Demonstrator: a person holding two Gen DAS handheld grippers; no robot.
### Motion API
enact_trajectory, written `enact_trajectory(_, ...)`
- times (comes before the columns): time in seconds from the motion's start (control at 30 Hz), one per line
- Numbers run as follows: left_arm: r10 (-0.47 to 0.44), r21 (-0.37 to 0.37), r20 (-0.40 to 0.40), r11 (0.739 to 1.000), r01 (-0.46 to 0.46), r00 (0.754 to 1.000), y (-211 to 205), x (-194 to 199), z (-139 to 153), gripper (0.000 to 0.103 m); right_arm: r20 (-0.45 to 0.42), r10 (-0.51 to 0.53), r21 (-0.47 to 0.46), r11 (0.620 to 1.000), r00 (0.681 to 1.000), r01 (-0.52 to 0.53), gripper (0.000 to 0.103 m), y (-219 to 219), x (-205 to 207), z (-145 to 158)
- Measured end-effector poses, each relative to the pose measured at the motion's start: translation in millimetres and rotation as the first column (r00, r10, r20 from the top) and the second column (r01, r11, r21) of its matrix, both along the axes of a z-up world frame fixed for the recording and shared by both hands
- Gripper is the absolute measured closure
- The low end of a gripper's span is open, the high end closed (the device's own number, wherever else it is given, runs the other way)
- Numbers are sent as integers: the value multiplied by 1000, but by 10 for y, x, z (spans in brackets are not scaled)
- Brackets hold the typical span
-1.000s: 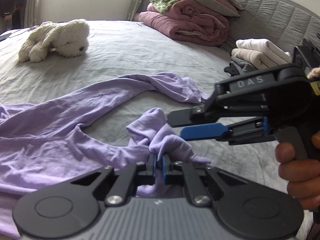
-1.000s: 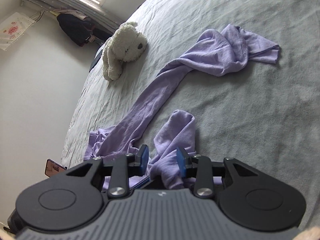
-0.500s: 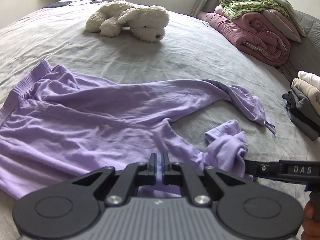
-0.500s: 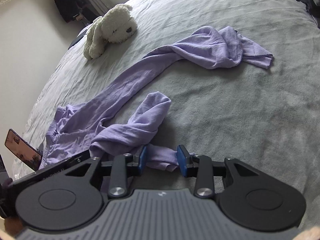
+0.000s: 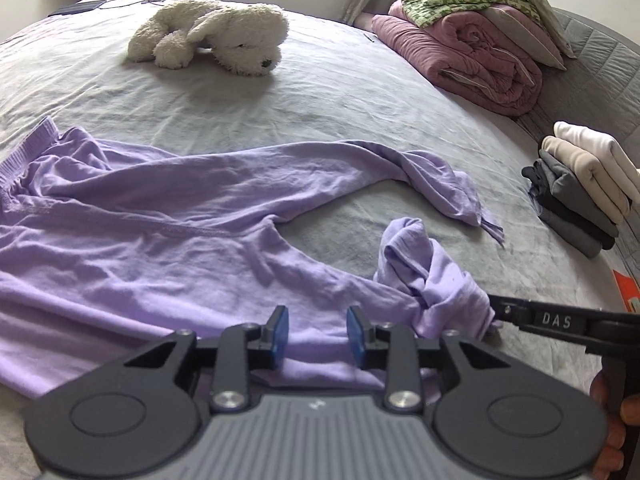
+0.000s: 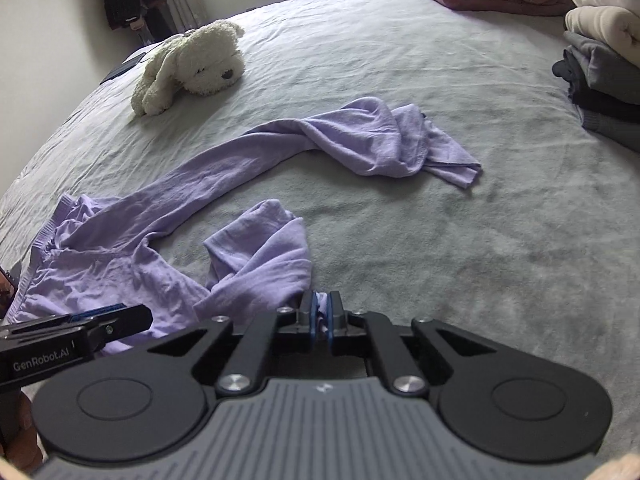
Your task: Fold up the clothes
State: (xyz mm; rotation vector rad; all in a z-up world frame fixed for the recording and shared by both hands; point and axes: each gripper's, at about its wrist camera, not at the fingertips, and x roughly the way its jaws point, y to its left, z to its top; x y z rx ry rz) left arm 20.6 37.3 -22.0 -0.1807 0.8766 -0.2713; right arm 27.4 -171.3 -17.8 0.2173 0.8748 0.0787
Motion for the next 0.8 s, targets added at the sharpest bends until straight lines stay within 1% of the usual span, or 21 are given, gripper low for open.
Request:
enact_trajectory(0.1, -32, 10, 8, 999, 31, 999, -72, -41, 5, 67, 27, -47, -16, 999, 999, 47, 98, -189, -65, 86)
enact_trajectory(0.27, -83, 31, 23, 996, 83, 996, -199, -113, -5, 67, 64, -124, -17, 992, 990, 125, 98, -579, -220, 216)
enact_trajectory(0.43, -136, 62, 48, 989, 133, 990, -346, -199, -19, 67, 87, -201, -46, 977, 976, 206, 98, -959, -360, 260)
enact_trajectory(0.53, -168, 67, 64, 984, 164, 984, -436, -243, -18, 67, 99, -245, -56, 966, 965, 251, 98, -1171, -449, 268)
enact_trajectory(0.67, -228, 72, 87, 972, 222, 970, -572, -316, -14, 67, 128, -303, -84, 945, 944, 315, 98, -1430, -560, 299)
enact_trajectory(0.8, -306, 81, 104, 951, 299, 946, -709, -390, -20, 67, 154, -356, -97, 923, 922, 373, 98, -1680, -642, 347)
